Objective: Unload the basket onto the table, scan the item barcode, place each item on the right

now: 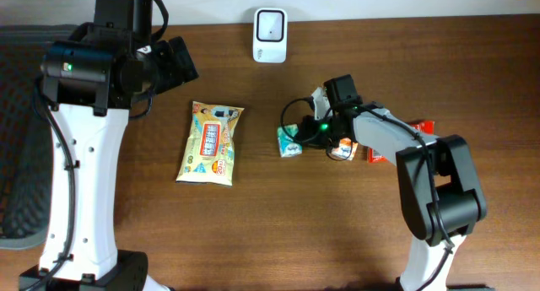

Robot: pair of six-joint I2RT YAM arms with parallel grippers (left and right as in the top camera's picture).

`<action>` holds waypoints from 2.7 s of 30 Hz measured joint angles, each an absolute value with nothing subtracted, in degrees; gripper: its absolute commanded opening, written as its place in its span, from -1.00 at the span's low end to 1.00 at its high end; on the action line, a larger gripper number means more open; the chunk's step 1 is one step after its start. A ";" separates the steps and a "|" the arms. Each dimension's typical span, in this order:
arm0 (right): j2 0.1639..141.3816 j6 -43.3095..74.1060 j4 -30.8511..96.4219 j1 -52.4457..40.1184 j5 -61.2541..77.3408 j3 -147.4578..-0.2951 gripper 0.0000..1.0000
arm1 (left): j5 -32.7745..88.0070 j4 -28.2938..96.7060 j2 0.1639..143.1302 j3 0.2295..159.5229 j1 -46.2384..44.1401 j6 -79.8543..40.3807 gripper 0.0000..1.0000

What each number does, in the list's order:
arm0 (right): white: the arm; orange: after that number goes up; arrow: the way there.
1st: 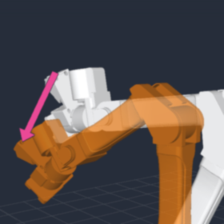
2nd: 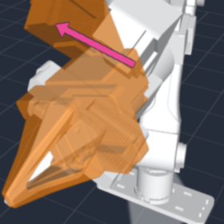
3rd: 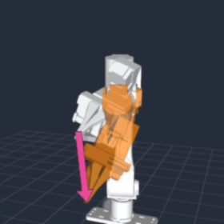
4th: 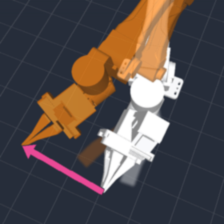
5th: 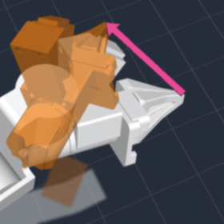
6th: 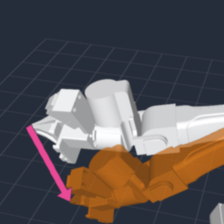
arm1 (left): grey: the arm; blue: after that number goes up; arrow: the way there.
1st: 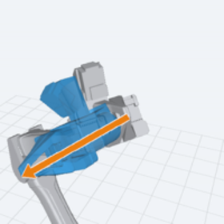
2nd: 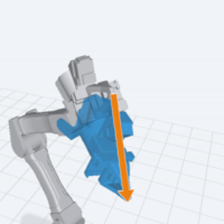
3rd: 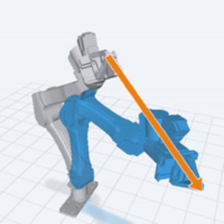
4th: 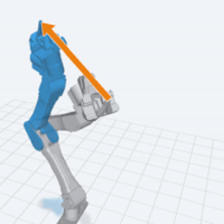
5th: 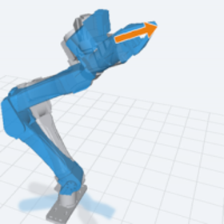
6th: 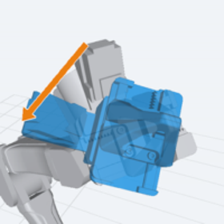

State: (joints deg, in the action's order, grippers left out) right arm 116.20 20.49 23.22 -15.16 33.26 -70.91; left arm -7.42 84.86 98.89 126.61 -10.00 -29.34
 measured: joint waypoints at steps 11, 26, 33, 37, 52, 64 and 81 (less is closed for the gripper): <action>116.86 16.43 28.97 -7.42 57.87 -71.77 -0.92 | -7.42 84.95 98.89 126.61 -10.00 -29.34 0.98; 103.04 25.71 39.92 -7.64 12.27 -72.20 0.31 | -7.44 84.88 98.89 126.61 -10.00 -29.34 0.98; 103.24 20.14 27.59 -17.63 26.48 -72.10 0.98 | -7.44 84.93 98.89 126.61 -10.00 -29.34 0.99; 108.16 21.43 15.94 -27.49 24.82 -72.27 0.97 | -7.44 84.88 98.89 126.61 -10.00 -29.34 0.98; 123.07 30.50 -1.34 -34.11 32.58 -72.55 -0.92 | -7.44 84.86 98.89 126.61 -10.00 -29.34 0.99; 109.75 17.69 31.68 -12.29 40.60 -72.18 -0.92 | -7.44 84.88 98.89 126.61 -10.00 -29.34 0.98; 101.60 11.29 49.25 -16.99 5.23 -75.68 0.49 | -7.44 84.93 98.91 126.61 -10.00 -29.34 0.99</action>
